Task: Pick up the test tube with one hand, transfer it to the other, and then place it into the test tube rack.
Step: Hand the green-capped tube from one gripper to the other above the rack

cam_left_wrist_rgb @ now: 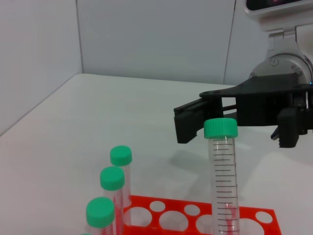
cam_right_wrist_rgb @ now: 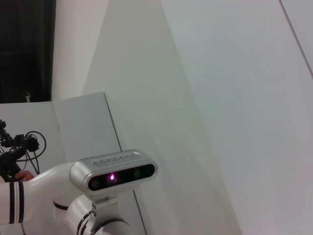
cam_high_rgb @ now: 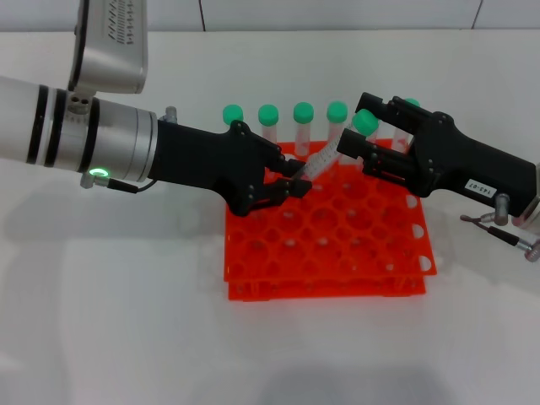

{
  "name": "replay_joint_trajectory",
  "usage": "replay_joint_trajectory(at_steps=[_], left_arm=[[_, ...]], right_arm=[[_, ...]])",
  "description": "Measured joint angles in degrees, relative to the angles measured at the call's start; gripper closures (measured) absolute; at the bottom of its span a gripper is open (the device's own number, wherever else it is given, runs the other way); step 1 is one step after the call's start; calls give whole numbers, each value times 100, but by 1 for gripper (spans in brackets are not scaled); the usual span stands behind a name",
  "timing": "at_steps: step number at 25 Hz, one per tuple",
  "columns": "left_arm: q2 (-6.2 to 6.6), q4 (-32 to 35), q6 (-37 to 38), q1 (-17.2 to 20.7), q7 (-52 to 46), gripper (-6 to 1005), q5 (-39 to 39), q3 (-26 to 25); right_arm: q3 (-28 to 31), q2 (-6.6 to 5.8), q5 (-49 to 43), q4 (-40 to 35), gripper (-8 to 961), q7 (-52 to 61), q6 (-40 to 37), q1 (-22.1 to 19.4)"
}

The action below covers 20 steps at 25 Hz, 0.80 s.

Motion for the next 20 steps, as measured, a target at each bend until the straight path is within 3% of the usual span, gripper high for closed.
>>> replay_joint_trajectory(at_steps=[14,20], left_arm=[[-1,6,22,9,0,684,-4,0],[-1,6,41,-3,9,679,-4,0]], right_arm=[[-3,0,-7,3,282,14,-52,-28],[-5,0,-9,8,389,29,12,0]])
